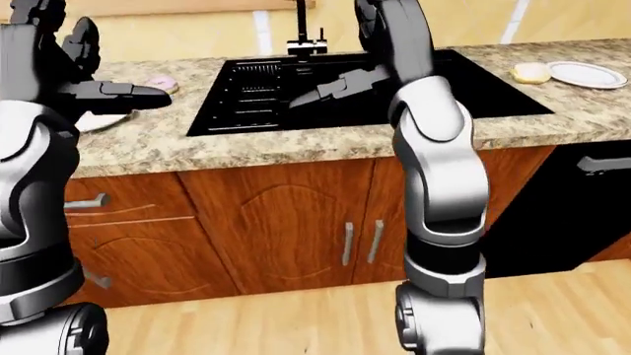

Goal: Place the pastries on the plates.

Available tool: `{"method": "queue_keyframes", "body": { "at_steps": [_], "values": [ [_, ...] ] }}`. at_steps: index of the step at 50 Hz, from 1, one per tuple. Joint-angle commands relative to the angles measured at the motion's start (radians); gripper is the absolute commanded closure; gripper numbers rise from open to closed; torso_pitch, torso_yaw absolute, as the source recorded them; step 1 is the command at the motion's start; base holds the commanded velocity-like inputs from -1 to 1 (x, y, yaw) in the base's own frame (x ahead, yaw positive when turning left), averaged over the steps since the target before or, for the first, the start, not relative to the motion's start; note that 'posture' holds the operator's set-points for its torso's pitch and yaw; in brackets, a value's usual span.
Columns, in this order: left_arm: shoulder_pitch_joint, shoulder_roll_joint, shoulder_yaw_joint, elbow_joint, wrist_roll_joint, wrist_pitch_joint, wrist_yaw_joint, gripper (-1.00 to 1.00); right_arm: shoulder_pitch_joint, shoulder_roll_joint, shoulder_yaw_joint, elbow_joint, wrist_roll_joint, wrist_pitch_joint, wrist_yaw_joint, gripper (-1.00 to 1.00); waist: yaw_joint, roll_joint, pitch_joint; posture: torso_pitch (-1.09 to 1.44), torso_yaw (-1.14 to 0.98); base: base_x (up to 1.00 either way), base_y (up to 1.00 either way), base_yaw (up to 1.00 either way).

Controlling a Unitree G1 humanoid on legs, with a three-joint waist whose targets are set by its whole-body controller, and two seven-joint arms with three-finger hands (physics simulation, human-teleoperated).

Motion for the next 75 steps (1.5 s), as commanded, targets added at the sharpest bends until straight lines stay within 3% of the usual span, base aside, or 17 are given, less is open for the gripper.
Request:
{"method": "queue_keyframes", "body": {
  "at_steps": [1,2,11,18,21,24,27,31,34,35,38,54,58,60,62,67,75],
  "values": [
    [-0.027,0.016,0.015,-0.031,0.003,-0.025,0.010,-1.00,-0.025,-0.002,-0.003,-0.034,0.005,-0.016,-0.001,-1.00,0.004,0.024,-0.025,0.00,0.00,0.34,0.55,0.00],
    [-0.028,0.017,0.015,-0.037,0.000,-0.019,0.011,-1.00,-0.027,-0.006,-0.006,-0.046,0.007,-0.004,-0.002,-1.00,0.020,0.087,-0.040,0.00,0.00,0.35,0.55,0.00],
    [-0.018,0.025,0.020,-0.043,0.000,-0.019,0.010,-1.00,-0.028,-0.004,-0.001,-0.044,0.014,-0.008,-0.007,-1.00,0.043,-0.002,-0.017,0.00,0.00,0.34,0.51,0.00],
    [-0.017,0.028,0.019,-0.050,0.000,-0.013,0.011,-1.00,-0.037,-0.011,-0.002,-0.040,0.015,-0.022,-0.022,-1.00,0.030,0.013,-0.025,0.00,0.00,0.01,0.03,0.00],
    [-0.018,0.031,0.022,-0.047,0.001,-0.013,0.010,-1.00,-0.037,-0.010,0.002,-0.038,0.007,-0.025,-0.015,-1.00,0.042,-0.053,-0.030,0.00,0.00,0.15,0.38,0.00],
    [-0.017,0.026,0.019,-0.044,0.003,-0.018,0.011,-1.00,-0.041,-0.001,-0.005,-0.045,0.014,-0.015,-0.020,-1.00,0.045,-0.061,-0.014,0.00,0.00,0.15,0.43,0.00],
    [-0.014,0.027,0.022,-0.049,0.003,-0.015,0.011,-1.00,-0.043,-0.001,-0.004,-0.037,0.015,-0.018,-0.024,-1.00,0.036,-0.060,-0.034,0.00,0.00,0.12,0.43,0.00],
    [-0.017,0.029,0.021,-0.049,0.003,-0.014,0.009,-1.00,-0.043,0.002,-0.007,-0.040,0.023,-0.007,-0.033,-1.00,0.033,-0.019,-0.030,0.00,0.00,0.02,0.43,0.00],
    [-0.010,0.028,0.019,-0.051,0.005,-0.017,0.007,-1.00,-0.040,-0.004,-0.001,-0.042,0.022,-0.008,-0.030,-1.00,0.041,0.106,-0.055,0.00,0.00,0.00,0.43,0.00],
    [-0.009,0.027,0.020,-0.053,0.005,-0.015,0.006,-1.00,-0.039,-0.003,-0.002,-0.041,0.021,-0.009,-0.030,-1.00,0.033,0.062,-0.057,0.00,0.00,0.00,0.43,0.00],
    [-0.008,0.029,0.023,-0.056,0.006,-0.015,0.005,-1.00,-0.032,0.003,0.002,-0.048,0.024,0.008,-0.030,-1.00,0.044,0.029,-0.037,0.00,0.00,0.00,0.25,0.00],
    [0.005,0.024,0.019,-0.046,0.018,-0.032,-0.004,-1.00,-0.043,0.008,0.001,0.000,0.013,-0.050,-0.043,-1.00,0.044,-0.010,-0.053,0.00,0.00,0.00,0.00,0.28],
    [0.004,0.025,0.020,-0.059,0.021,-0.018,-0.007,-1.00,-0.033,0.006,-0.010,-0.008,0.007,-0.039,-0.063,-1.00,0.053,-0.034,-0.024,0.00,0.00,0.00,0.00,0.17],
    [0.003,0.024,0.018,-0.061,0.024,-0.016,-0.009,-1.00,-0.039,0.005,-0.014,-0.011,0.020,-0.045,-0.067,-1.00,0.061,-0.076,-0.033,0.00,0.00,0.00,0.00,0.00],
    [0.004,0.023,0.018,-0.061,0.026,-0.016,-0.010,-1.00,-0.028,-0.002,0.001,-0.016,0.007,-0.042,-0.055,-1.00,0.053,-0.049,-0.042,0.00,0.00,0.00,0.08,0.00],
    [-0.004,0.021,0.014,-0.055,0.034,-0.017,-0.014,-1.00,-0.024,0.001,-0.006,-0.027,0.011,-0.046,-0.049,-1.00,0.035,-0.095,-0.052,0.00,0.00,0.03,0.59,0.00],
    [-0.006,0.020,0.010,-0.051,0.048,-0.019,-0.019,-1.00,-0.014,0.005,-0.004,-0.043,0.023,-0.043,-0.053,-1.00,0.028,-0.057,-0.044,0.00,0.00,0.06,0.61,0.00]
  ]
}}
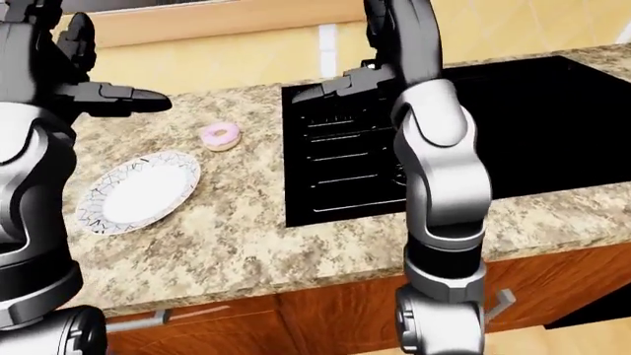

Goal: Place the pastries on the plates.

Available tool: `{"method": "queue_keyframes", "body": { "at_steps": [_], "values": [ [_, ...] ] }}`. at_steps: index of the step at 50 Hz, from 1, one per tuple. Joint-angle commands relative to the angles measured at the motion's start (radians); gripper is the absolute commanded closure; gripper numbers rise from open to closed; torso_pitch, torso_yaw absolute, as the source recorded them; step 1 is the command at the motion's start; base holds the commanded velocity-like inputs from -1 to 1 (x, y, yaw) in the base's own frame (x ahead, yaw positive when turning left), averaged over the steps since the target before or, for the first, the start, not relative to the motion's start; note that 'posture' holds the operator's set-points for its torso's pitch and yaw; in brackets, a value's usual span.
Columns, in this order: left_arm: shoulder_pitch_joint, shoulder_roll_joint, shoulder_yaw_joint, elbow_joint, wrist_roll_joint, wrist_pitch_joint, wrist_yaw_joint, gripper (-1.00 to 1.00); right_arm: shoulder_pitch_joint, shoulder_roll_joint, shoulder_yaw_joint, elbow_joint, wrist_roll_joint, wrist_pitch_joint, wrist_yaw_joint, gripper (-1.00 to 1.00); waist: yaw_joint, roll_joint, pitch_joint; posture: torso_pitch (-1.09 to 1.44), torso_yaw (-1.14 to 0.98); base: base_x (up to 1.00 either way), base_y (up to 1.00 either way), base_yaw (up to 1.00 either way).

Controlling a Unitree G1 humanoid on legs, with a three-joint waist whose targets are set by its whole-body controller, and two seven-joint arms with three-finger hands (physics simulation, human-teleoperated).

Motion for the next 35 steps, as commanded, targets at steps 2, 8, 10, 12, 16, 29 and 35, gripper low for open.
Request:
{"method": "queue_keyframes", "body": {
  "at_steps": [2,8,10,12,16,29,35],
  "values": [
    [-0.021,0.016,0.019,-0.013,0.011,-0.016,0.004,-1.00,-0.035,-0.002,0.007,-0.022,0.007,-0.014,0.003,-1.00,0.007,-0.006,-0.019,0.00,0.00,0.05,0.59,0.00],
    [-0.015,0.015,0.022,-0.015,0.015,-0.018,-0.001,-1.00,-0.027,0.003,0.018,-0.018,-0.002,-0.014,0.013,-1.00,-0.005,0.091,-0.015,0.00,0.00,0.05,0.44,0.00],
    [-0.014,0.016,0.023,-0.019,0.016,-0.016,-0.003,-1.00,-0.026,0.007,0.014,-0.022,0.002,-0.016,0.016,-1.00,0.009,0.112,-0.017,0.00,0.00,0.02,0.09,0.11],
    [-0.011,0.017,0.025,-0.022,0.015,-0.014,-0.004,-1.00,-0.028,0.007,0.008,-0.022,0.008,-0.017,0.011,-1.00,0.020,0.124,-0.026,0.00,0.00,0.02,0.00,0.53],
    [-0.013,0.016,0.021,-0.017,0.019,-0.018,-0.005,-1.00,-0.025,0.001,0.016,-0.014,-0.002,-0.017,0.009,-1.00,0.035,0.081,-0.022,0.00,0.00,0.02,0.00,0.54],
    [-0.007,0.011,0.021,-0.026,0.027,-0.015,-0.010,-1.00,-0.030,0.003,0.014,-0.040,-0.013,0.000,0.016,-1.00,0.027,0.033,-0.026,0.00,0.00,0.00,0.09,0.00],
    [-0.014,0.009,0.017,-0.027,0.029,-0.010,-0.012,-1.00,-0.020,0.008,0.014,-0.043,-0.012,-0.008,0.018,-1.00,0.024,0.012,-0.023,0.00,0.00,0.00,0.17,0.00]
  ]
}}
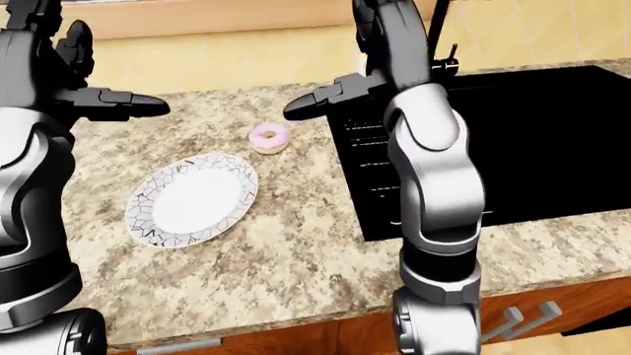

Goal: Place the pastries on the plates.

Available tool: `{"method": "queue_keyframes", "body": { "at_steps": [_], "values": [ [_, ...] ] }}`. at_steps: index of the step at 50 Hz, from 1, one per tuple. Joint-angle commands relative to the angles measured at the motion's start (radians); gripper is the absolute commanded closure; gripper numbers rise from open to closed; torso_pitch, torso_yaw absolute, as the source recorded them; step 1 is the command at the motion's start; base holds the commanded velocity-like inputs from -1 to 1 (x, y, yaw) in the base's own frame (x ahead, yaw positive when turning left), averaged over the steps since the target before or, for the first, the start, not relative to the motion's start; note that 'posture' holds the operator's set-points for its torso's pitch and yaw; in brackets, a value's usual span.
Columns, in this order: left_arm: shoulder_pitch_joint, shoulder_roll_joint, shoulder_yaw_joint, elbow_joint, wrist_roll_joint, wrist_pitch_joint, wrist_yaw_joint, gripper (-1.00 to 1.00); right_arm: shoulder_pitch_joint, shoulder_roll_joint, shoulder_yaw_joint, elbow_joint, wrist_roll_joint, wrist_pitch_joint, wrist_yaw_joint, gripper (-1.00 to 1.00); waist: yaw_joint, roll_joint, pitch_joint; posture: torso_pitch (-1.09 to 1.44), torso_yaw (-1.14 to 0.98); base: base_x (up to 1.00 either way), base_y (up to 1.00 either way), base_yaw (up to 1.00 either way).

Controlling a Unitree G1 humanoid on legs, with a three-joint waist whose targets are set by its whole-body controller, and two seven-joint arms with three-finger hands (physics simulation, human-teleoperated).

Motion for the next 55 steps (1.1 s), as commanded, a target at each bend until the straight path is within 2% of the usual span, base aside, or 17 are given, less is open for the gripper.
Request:
{"method": "queue_keyframes", "body": {
  "at_steps": [1,2,4,6,8,9,20,24,26,27,28,29,31,39,45,52,55],
  "values": [
    [-0.029,0.009,0.005,-0.026,0.003,-0.022,0.001,-1.00,-0.026,-0.007,-0.007,-0.019,-0.001,-0.032,-0.002,-1.00,-0.001,-0.003,-0.020,0.00,0.00,0.00,0.17,0.00],
    [-0.028,0.006,0.002,-0.027,0.005,-0.023,0.001,-1.00,-0.025,-0.007,-0.009,-0.019,0.000,-0.034,-0.001,-1.00,0.000,-0.022,-0.021,0.00,0.00,0.00,0.17,0.00],
    [-0.029,0.006,0.002,-0.026,0.007,-0.021,-0.001,-1.00,-0.021,-0.007,-0.008,-0.022,0.001,-0.034,0.002,-1.00,-0.006,-0.007,-0.017,0.00,0.00,0.00,0.18,0.00],
    [-0.033,0.007,0.002,-0.025,0.009,-0.019,-0.004,-1.00,-0.016,-0.007,-0.007,-0.026,0.001,-0.033,0.002,-1.00,-0.007,-0.034,-0.018,0.00,0.00,0.00,0.22,0.00],
    [-0.035,0.007,0.000,-0.021,0.013,-0.021,-0.006,-1.00,-0.014,-0.006,-0.007,-0.024,-0.001,-0.036,0.002,-1.00,-0.011,-0.035,-0.029,0.00,0.00,0.00,0.23,0.00],
    [-0.037,0.006,0.000,-0.020,0.014,-0.020,-0.005,-1.00,-0.018,-0.007,-0.008,-0.028,0.000,-0.029,0.001,-1.00,-0.008,-0.026,-0.041,0.00,0.00,0.00,0.23,0.00],
    [-0.042,0.003,-0.003,-0.019,0.025,-0.016,-0.013,-1.00,-0.018,-0.001,-0.006,-0.028,0.007,-0.025,0.002,-1.00,-0.013,0.008,-0.024,0.00,0.00,0.00,0.48,0.00],
    [-0.040,0.004,-0.003,-0.023,0.029,-0.011,-0.017,-1.00,-0.015,-0.002,-0.004,-0.026,0.002,-0.030,0.004,-1.00,-0.024,0.055,-0.006,0.00,0.00,0.00,0.52,0.00],
    [-0.040,0.002,-0.005,-0.019,0.032,-0.014,-0.017,-1.00,-0.009,0.000,-0.003,-0.032,0.003,-0.031,0.007,-1.00,-0.022,0.141,-0.026,0.00,0.00,0.00,0.52,0.00],
    [-0.039,0.001,-0.005,-0.019,0.034,-0.015,-0.017,-1.00,-0.009,0.001,-0.005,-0.029,0.002,-0.033,0.005,-1.00,-0.019,0.079,-0.007,0.00,0.00,0.00,0.52,0.00],
    [-0.038,0.001,-0.005,-0.019,0.035,-0.014,-0.018,-1.00,-0.011,0.004,-0.008,-0.028,0.007,-0.038,0.005,-1.00,-0.022,0.088,-0.003,0.00,0.00,0.00,0.43,0.00],
    [-0.038,0.000,-0.005,-0.020,0.037,-0.013,-0.019,-1.00,-0.013,0.015,-0.017,-0.029,0.022,-0.038,-0.006,-1.00,-0.012,0.071,0.007,0.00,0.00,0.00,0.00,0.00],
    [-0.038,0.000,-0.005,-0.021,0.040,-0.013,-0.020,-1.00,-0.007,0.005,-0.009,-0.025,0.019,-0.039,-0.007,-1.00,-0.020,0.081,-0.006,0.00,0.00,0.00,0.00,0.00],
    [-0.032,-0.004,-0.008,-0.015,0.049,-0.019,-0.028,-1.00,0.006,0.003,-0.009,-0.027,0.024,-0.047,-0.021,-1.00,-0.019,0.054,0.006,0.00,0.00,0.00,0.00,0.00],
    [-0.027,-0.003,-0.004,-0.025,0.052,-0.012,-0.035,-1.00,0.010,0.002,-0.013,-0.044,0.032,-0.054,-0.014,-1.00,0.009,0.050,-0.021,0.00,0.00,0.01,0.00,0.27],
    [-0.028,-0.003,-0.006,-0.024,0.058,-0.014,-0.039,-1.00,0.005,-0.001,-0.008,-0.045,0.033,-0.056,-0.012,-1.00,0.004,-0.011,0.003,0.00,0.00,0.06,0.00,0.84],
    [-0.029,-0.004,-0.005,-0.024,0.058,-0.013,-0.039,-1.00,0.002,0.000,-0.008,-0.045,0.033,-0.053,-0.013,-1.00,0.003,-0.076,-0.008,0.00,0.00,0.07,0.00,0.84]
  ]
}}
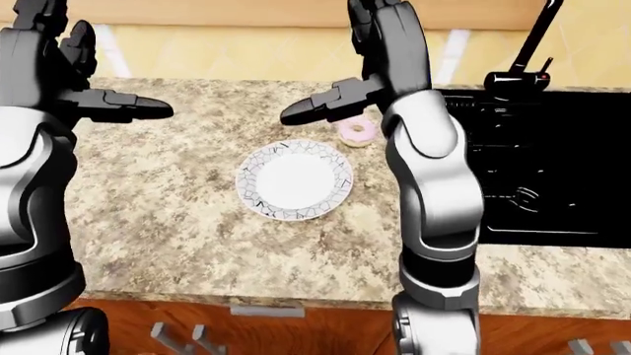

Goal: Place the pastries on the plates.

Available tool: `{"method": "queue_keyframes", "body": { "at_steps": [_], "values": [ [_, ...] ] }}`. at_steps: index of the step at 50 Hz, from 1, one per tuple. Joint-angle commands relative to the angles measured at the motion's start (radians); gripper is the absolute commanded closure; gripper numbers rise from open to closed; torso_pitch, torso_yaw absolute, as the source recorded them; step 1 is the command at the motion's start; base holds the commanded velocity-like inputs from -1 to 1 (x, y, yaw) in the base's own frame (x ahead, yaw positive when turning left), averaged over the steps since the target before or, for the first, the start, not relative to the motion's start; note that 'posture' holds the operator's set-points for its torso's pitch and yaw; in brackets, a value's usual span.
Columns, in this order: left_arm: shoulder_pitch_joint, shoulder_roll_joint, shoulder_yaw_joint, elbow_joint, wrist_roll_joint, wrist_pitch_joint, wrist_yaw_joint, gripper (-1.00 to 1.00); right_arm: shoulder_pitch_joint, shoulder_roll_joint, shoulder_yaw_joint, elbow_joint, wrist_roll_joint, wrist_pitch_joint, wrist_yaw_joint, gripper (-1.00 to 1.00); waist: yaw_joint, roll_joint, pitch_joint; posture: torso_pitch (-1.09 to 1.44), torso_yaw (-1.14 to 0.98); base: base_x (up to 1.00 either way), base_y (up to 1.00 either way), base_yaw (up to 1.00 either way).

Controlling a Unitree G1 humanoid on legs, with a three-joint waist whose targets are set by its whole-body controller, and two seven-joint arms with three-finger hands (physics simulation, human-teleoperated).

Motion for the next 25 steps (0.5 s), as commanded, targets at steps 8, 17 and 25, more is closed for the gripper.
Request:
{"method": "queue_keyframes", "body": {
  "at_steps": [8,17,25],
  "values": [
    [-0.025,0.008,-0.001,-0.019,0.003,-0.024,-0.003,-1.00,-0.036,-0.012,-0.029,0.020,-0.017,0.009,-0.054,-1.00,0.002,0.025,-0.009,0.00,0.00,0.02,0.00,0.14],
    [-0.032,0.011,-0.001,-0.018,0.006,-0.016,-0.009,-1.00,-0.261,-0.077,-0.023,0.293,-0.069,0.044,-0.091,-1.00,-0.028,0.091,-0.016,0.00,0.00,0.00,0.00,0.00],
    [-0.015,0.008,0.004,-0.018,0.005,-0.027,-0.009,-1.00,-0.550,-0.092,-0.020,0.894,-0.091,-0.235,-0.060,-1.00,-0.029,0.093,-0.018,0.00,0.00,0.00,0.00,0.00]
  ]
}}
